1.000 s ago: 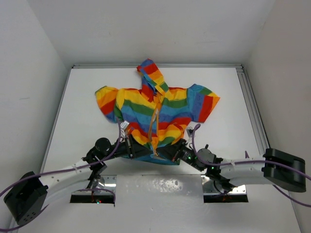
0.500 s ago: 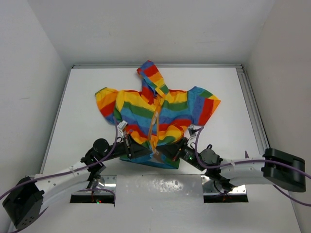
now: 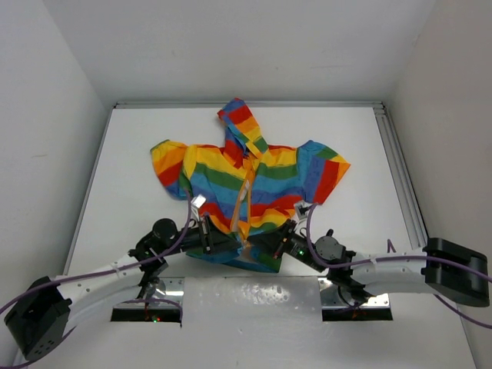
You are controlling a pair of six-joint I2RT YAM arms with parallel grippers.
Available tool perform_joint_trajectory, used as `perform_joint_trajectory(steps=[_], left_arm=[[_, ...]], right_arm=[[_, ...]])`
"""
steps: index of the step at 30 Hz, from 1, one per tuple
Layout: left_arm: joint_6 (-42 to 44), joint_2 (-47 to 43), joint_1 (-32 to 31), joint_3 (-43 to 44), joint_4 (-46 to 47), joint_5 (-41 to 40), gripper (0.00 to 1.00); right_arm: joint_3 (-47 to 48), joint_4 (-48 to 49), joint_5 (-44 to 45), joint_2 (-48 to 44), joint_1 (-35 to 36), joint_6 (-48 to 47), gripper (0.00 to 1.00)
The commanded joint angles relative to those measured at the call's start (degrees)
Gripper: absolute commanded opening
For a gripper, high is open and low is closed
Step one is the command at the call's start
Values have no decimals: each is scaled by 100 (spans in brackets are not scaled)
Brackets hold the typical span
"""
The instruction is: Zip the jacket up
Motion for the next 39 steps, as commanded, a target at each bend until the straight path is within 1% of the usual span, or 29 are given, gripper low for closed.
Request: perform_joint_trajectory(steps=[1, 2, 3, 8, 9, 11, 13, 16, 17, 19, 20, 21, 23, 24, 27, 28, 29, 30, 31, 32, 33, 34, 35, 36, 39], left_arm=[[412, -66, -31, 20, -385, 276, 0], [447, -58, -31, 29, -411, 346, 0], [482, -32, -31, 55, -464, 398, 0], [763, 100, -31, 82, -543, 574, 0], [807, 144, -31, 108, -587, 592, 0], [1026, 354, -31, 204, -674, 671, 0], [1071, 451, -31, 135, -693, 645, 0], [1141, 592, -31, 195, -614, 697, 0], [1194, 627, -31, 222, -640, 715, 0], [1238, 654, -31, 214, -631, 698, 0], [1229, 654, -31, 205, -588, 698, 0], [1238, 698, -31, 213, -587, 715, 0], [1299, 768, -22, 266, -605, 820, 0], [1352, 821, -31, 266, -605, 838, 0], [1317, 874, -31, 152, -465, 891, 0], [1309, 909, -22, 161, -438, 952, 0], [1343, 926, -22, 178, -446, 979, 0], [1387, 935, -22, 178, -464, 996, 0], [1405, 935, -22, 178, -473, 988, 0], [1422, 944, -22, 187, -456, 988, 0], [1431, 1014, -22, 205, -438, 997, 0], [1431, 1049, -22, 257, -359, 1058, 0], [1440, 1093, -22, 292, -324, 1093, 0], [1501, 1137, -22, 354, -324, 1119, 0], [1537, 1173, -22, 354, -315, 1164, 0]], right_arm=[[39, 158, 386, -12, -26, -171, 0], [188, 18, 482, -12, -26, -215, 0], [285, -375, 544, -12, -26, -250, 0], [733, -1037, 615, 164, -35, -260, 0], [804, -1360, 650, 173, -26, -225, 0], [962, -1626, 668, 208, -26, -189, 0], [963, -1732, 589, 138, -26, -119, 0], [1111, -2292, 667, -90, -26, 30, 0], [1208, -2982, 676, -143, -26, 48, 14], [1410, -3575, 685, -249, -26, 118, 35], [1454, -4100, 650, -371, -26, 162, 45], [1507, -4393, 607, -442, -35, 206, 60], [1586, -5034, 466, -696, -26, 399, 68], [1587, -5185, 370, -776, -26, 443, 73], [1701, -5932, -140, -1066, -26, 619, 74], [1692, -6186, -454, -1154, -35, 715, 74], [1683, -6319, -605, -1337, -17, 742, 72], [1709, -6512, -755, -1435, -17, 742, 67], [1762, -6888, -861, -1523, -17, 725, 46], [1823, -7048, -1010, -1602, 26, 664, 33], [2041, -7215, -1063, -1672, 36, 481, 22], [2209, -7600, -1116, -1664, 44, 340, 5], [2393, -7804, -1134, -1612, 36, 155, 1], [2813, -7988, -1178, -1394, 44, -360, 0], [3394, -8122, -1554, -1006, 106, -1608, 0]])
